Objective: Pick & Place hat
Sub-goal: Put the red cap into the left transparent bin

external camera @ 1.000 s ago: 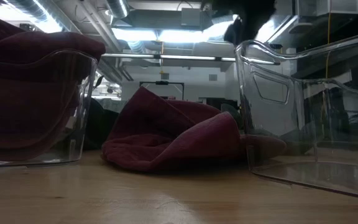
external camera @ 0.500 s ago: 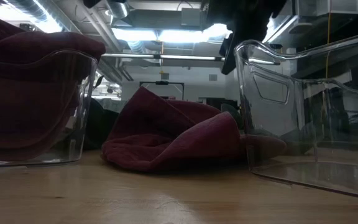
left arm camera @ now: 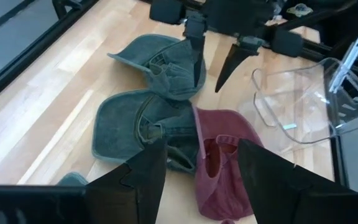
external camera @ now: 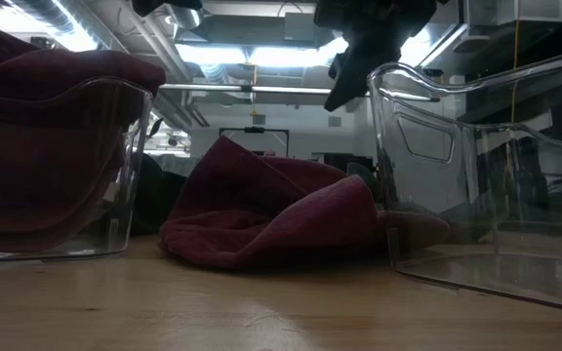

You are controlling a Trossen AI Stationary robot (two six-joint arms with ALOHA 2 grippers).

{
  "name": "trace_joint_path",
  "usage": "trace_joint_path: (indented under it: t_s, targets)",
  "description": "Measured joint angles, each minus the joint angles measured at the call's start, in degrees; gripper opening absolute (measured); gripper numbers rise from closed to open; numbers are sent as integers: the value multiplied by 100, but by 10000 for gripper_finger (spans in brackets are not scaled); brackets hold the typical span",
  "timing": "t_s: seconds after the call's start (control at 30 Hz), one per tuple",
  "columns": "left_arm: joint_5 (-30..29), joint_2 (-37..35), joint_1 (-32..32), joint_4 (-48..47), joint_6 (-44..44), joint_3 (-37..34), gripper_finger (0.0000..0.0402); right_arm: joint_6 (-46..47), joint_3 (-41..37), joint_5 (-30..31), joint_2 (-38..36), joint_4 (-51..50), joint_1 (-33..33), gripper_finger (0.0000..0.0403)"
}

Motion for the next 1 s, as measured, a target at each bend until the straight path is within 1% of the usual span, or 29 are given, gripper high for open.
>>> trace_joint_path:
  t_s: [0.17, 0.23, 0.33, 0.47, 0.53, 0.63, 0.77, 1.0]
  targets:
    - [-9, 0, 0, 166, 0, 0, 192, -54, -4, -227, 36, -14, -79, 143]
    - [-22, 0, -2, 176, 2, 0, 192, -125, -84, -246, 78, 129, -81, 143]
    - [-23, -2, -1, 178, 2, 0, 189, -107, -345, -262, 120, 286, -79, 143]
    - [-26, -2, -2, 178, 2, 0, 190, -100, -824, -266, 153, 863, -79, 143]
    - [-63, -2, -2, 178, 2, 0, 192, -80, -1077, -263, 162, 1340, -79, 143]
    - [-130, -2, -1, 179, 4, 0, 192, 145, -1303, -266, 162, 1703, -103, 143]
    - [-131, -2, -2, 180, 4, 0, 188, 338, -1531, -269, 160, 1847, -103, 143]
    - [-165, -2, -2, 180, 4, 0, 190, 323, -1821, -268, 162, 2103, -114, 143]
